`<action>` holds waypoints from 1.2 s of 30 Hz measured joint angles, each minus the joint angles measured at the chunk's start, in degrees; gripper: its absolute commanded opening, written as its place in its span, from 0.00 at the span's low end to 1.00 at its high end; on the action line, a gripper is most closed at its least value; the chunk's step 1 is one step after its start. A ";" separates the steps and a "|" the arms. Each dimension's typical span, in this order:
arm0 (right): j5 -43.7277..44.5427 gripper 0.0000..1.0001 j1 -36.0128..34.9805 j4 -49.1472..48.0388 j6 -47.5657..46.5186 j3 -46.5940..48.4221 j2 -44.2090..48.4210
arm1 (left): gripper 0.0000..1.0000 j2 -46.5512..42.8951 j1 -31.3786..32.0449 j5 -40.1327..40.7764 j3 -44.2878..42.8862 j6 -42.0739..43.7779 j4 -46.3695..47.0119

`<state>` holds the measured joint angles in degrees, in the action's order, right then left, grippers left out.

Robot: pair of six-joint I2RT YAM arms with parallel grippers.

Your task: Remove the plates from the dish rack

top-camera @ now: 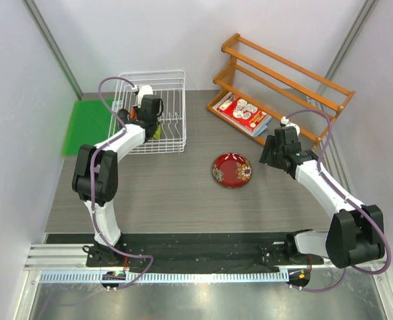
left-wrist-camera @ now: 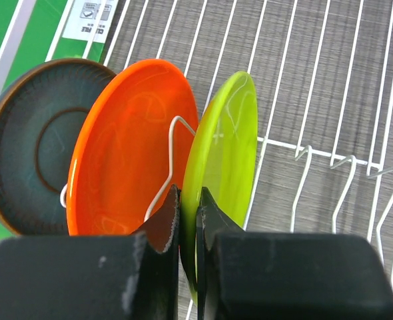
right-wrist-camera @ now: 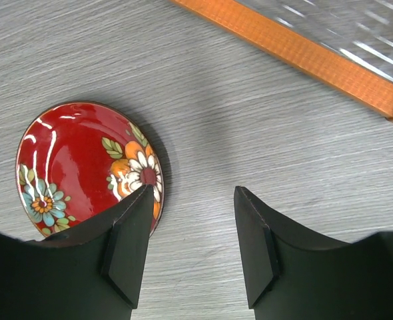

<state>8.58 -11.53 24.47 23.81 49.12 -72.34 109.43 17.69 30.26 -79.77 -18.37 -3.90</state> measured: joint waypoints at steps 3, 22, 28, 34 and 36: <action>0.74 0.59 -0.04 0.55 -0.02 0.02 -0.02 | 0.00 -0.02 1.62 3.26 0.00 1.29 -0.02; -0.24 0.62 -1.90 1.70 -0.31 2.73 1.81 | 0.00 -17.49 9.68 12.11 -0.13 5.57 -7.65; -11.43 0.64 -1.92 -3.04 -0.09 3.72 0.74 | 0.00 -27.12 9.94 -3.50 6.40 -1.86 -7.10; -26.25 0.65 -2.01 -15.76 5.44 3.50 -3.08 | 0.00 -27.41 10.01 -24.87 15.98 -11.67 -1.73; -29.99 0.65 -2.05 -20.41 7.45 2.95 -4.57 | 0.00 -26.36 10.05 -30.42 19.04 -14.97 0.90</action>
<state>-21.41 -13.58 4.05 31.27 52.07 -76.90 83.07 27.75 -0.16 -60.73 -33.34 -3.01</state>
